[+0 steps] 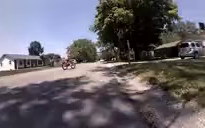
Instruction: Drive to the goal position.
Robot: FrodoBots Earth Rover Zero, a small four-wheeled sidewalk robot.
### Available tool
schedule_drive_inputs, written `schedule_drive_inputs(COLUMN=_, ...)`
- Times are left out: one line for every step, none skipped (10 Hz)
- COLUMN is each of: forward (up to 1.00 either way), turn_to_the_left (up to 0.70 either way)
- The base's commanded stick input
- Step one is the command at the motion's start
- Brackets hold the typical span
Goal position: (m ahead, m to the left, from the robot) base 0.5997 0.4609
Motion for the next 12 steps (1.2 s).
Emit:
schedule_drive_inputs(forward=0.7, turn_to_the_left=0.0)
schedule_drive_inputs(forward=0.7, turn_to_the_left=0.0)
schedule_drive_inputs(forward=0.7, turn_to_the_left=0.0)
schedule_drive_inputs(forward=0.7, turn_to_the_left=0.0)
schedule_drive_inputs(forward=0.7, turn_to_the_left=0.0)
schedule_drive_inputs(forward=0.7, turn_to_the_left=0.0)
schedule_drive_inputs(forward=0.7, turn_to_the_left=0.0)
schedule_drive_inputs(forward=0.7, turn_to_the_left=0.0)
schedule_drive_inputs(forward=0.7, turn_to_the_left=0.0)
schedule_drive_inputs(forward=0.7, turn_to_the_left=0.0)
schedule_drive_inputs(forward=0.7, turn_to_the_left=0.0)
schedule_drive_inputs(forward=0.7, turn_to_the_left=0.0)
